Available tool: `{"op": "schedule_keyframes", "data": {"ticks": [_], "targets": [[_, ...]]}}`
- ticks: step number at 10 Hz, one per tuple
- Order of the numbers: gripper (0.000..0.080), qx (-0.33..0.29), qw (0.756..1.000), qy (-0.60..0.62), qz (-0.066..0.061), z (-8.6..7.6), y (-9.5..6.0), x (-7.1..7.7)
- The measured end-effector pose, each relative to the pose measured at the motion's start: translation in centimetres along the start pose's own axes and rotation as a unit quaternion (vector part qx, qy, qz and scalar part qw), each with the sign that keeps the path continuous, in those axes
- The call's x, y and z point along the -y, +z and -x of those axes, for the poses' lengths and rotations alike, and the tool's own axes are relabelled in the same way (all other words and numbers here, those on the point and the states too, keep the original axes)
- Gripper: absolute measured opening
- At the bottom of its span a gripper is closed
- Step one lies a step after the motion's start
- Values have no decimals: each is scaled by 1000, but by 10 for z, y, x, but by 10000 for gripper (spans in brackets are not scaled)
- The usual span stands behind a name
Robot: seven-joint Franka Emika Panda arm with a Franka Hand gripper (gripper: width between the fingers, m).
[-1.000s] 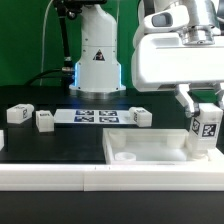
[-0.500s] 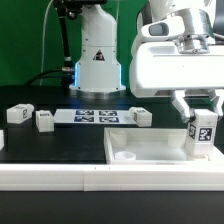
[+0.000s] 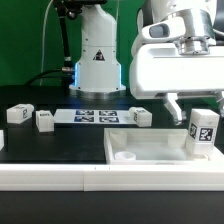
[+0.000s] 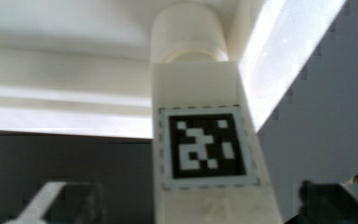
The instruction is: Assemble one leg
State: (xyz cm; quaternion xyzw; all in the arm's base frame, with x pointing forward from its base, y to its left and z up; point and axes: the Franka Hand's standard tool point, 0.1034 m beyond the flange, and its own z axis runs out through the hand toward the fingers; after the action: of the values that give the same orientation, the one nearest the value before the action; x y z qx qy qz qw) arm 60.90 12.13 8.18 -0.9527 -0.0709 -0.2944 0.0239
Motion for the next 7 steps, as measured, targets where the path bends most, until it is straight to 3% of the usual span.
{"op": "schedule_keyframes", "data": {"ticks": [4, 6, 7], "targets": [[648, 3, 1000, 0, 0, 1, 0, 0], [649, 18, 1000, 2, -5, -11, -11, -1], [649, 24, 1000, 2, -6, -8, -10, 0]]}}
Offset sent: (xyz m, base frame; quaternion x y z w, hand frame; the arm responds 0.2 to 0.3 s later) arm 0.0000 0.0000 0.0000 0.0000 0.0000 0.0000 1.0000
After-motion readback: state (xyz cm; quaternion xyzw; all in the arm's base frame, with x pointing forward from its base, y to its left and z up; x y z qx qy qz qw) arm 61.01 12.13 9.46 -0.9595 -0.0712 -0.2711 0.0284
